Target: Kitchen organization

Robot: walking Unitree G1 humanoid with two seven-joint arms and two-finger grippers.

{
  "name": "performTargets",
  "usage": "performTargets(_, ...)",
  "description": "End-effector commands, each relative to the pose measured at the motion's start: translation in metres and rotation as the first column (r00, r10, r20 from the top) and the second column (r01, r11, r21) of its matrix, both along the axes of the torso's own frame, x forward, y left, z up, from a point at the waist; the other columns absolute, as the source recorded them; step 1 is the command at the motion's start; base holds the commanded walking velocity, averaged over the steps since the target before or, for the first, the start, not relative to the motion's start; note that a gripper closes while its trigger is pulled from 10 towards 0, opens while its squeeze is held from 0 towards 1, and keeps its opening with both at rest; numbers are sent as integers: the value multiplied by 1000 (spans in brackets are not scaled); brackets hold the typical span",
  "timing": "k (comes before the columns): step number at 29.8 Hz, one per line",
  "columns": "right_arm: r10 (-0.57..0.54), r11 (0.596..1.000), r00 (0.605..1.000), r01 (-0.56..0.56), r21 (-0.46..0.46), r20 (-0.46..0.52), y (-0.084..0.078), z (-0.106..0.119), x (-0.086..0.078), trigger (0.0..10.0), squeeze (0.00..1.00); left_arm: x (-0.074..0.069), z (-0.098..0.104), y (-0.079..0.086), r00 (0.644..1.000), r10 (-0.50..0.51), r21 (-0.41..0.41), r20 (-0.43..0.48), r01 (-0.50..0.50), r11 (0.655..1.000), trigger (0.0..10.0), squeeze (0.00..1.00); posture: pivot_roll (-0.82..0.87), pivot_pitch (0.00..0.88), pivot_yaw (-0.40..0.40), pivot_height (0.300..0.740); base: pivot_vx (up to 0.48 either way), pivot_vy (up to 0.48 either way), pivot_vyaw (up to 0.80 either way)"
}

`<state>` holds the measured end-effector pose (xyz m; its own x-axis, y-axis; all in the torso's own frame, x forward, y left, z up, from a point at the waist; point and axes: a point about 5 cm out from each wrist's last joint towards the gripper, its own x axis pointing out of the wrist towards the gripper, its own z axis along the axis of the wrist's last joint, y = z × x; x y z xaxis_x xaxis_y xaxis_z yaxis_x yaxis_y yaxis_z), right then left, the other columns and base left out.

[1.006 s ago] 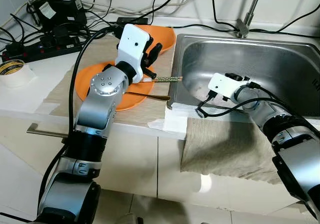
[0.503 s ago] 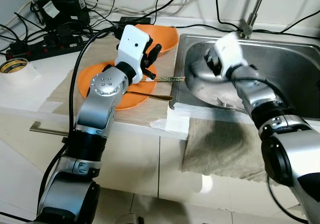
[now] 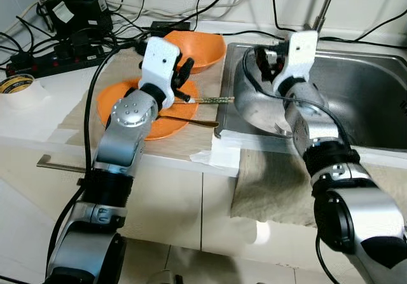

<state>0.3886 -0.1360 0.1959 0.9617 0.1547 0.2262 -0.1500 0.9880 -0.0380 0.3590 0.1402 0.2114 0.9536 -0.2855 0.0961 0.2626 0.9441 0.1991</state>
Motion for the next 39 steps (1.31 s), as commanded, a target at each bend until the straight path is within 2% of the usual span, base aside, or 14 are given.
performTargets(1, -18, 1000, 998, 19, -22, 63, 0, 9, -4, 10000, 0, 0, 1, 12, 998, 66, -9, 11, -65, 998, 10000, 0, -8, 0, 28, 732, 0, 0, 0)
performTargets(4, -62, 998, 992, 65, -28, 108, -4, 7, -16, 10000, 0, -6, -4, 26, 989, 148, -51, 2, -147, 988, 10000, 0, -2, 0, 27, 732, 0, 0, 0)
performTargets(5, -62, 998, 992, 65, -28, 108, -4, 7, -16, 10000, 0, -6, -4, 26, 989, 148, -51, 2, -147, 988, 10000, 0, -2, 0, 27, 732, 0, 0, 0)
performTargets(7, -99, 994, 985, 105, -35, 144, -8, 4, -26, 10000, 0, -13, -8, 31, 982, 188, -81, 0, -188, 979, 10000, 0, 1, 0, 29, 732, 0, 0, 0)
performTargets(10, -117, 992, 981, 124, -36, 154, -10, 1, -32, 10000, 0, -17, -10, 33, 979, 206, -107, -2, -205, 973, 10000, 0, 3, 0, 29, 732, 0, 0, 0)
performTargets(15, -129, 988, 971, 144, -60, 200, -11, -10, -58, 10000, 0, -31, -8, 34, 976, 215, -188, 18, -208, 960, 10000, 0, 2, 0, 36, 732, 0, 0, 0)
performTargets(18, -153, 984, 967, 167, -56, 202, -12, -15, -67, 10000, 0, -38, -11, 37, 974, 225, -195, 10, -219, 956, 10000, 0, 0, 0, 38, 732, 0, 0, 0)
performTargets(21, -192, 980, 968, 199, -28, 164, -14, -24, -77, 10000, 0, -43, -19, 36, 970, 243, -156, -20, -243, 957, 10000, 0, -1, 0, 39, 732, 0, 0, 0)
performTargets(26, -206, 977, 971, 211, -29, 125, -13, -30, -79, 10000, 0, -43, -22, 28, 977, 208, -175, -37, -212, 962, 10000, 0, -12, 0, 36, 732, 0, 0, 0)
performTargets(31, -179, 983, 984, 179, 34, -14, -8, -45, -81, 10000, 0, -47, -28, 23, 984, 158, -231, -79, -172, 958, 10000, 0, -11, 0, 30, 732, 0, 0, 0)
performTargets(38, -165, 985, 985, 167, 36, -52, -5, -49, -80, 10000, 0, -44, -28, 20, 986, 144, -210, -86, -159, 965, 10000, 0, -6, 0, 24, 732, 0, 0, 0)
performTargets(39, -160, 986, 986, 162, 35, -55, -3, -49, -80, 10000, 0, -44, -26, 19, 987, 138, -219, -82, -153, 964, 10000, 1000, -5, 0, 24, 732, 0, 0, 0)
